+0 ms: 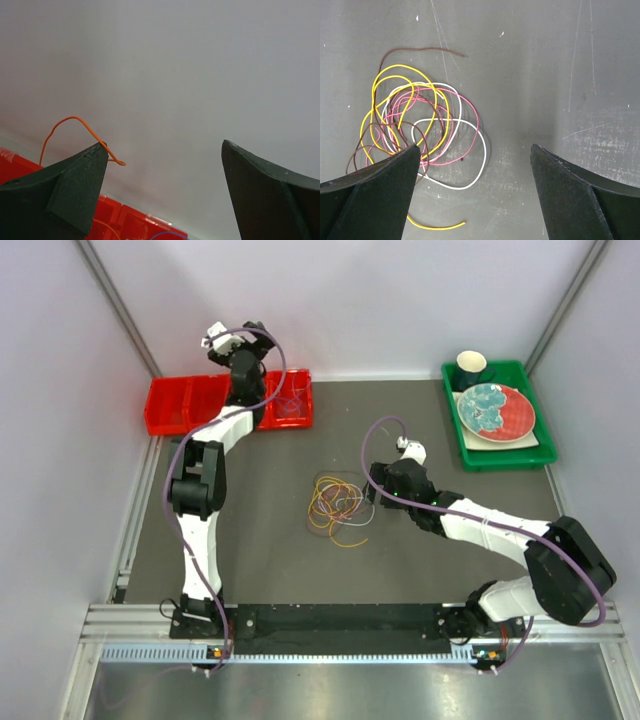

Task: Untangle the cables

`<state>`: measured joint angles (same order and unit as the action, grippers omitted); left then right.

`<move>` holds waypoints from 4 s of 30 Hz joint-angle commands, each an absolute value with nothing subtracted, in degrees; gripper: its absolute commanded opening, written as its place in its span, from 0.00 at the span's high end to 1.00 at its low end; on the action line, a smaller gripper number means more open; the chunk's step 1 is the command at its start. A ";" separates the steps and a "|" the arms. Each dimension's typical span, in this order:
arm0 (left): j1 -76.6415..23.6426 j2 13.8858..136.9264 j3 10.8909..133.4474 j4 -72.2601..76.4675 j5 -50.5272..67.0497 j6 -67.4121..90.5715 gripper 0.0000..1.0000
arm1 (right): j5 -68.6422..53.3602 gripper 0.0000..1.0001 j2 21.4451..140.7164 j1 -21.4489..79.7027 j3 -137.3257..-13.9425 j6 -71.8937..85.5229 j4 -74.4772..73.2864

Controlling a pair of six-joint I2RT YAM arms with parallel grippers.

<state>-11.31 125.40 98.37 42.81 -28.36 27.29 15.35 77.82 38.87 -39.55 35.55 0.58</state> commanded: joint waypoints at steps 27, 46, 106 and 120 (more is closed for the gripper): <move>-11.51 124.01 104.24 -7.81 -13.53 28.29 0.57 | 15.12 0.10 77.70 39.64 -42.63 34.72 0.97; -11.43 124.53 110.29 -14.59 -8.35 22.51 0.43 | 14.68 0.10 77.26 39.64 -42.36 34.54 0.88; -6.15 131.57 107.84 -9.48 -18.55 19.42 1.00 | 14.94 0.10 79.10 39.73 -44.03 34.19 0.18; -5.71 121.38 111.80 -19.94 -22.32 24.43 0.42 | 14.68 0.10 79.45 39.73 -44.30 34.10 0.18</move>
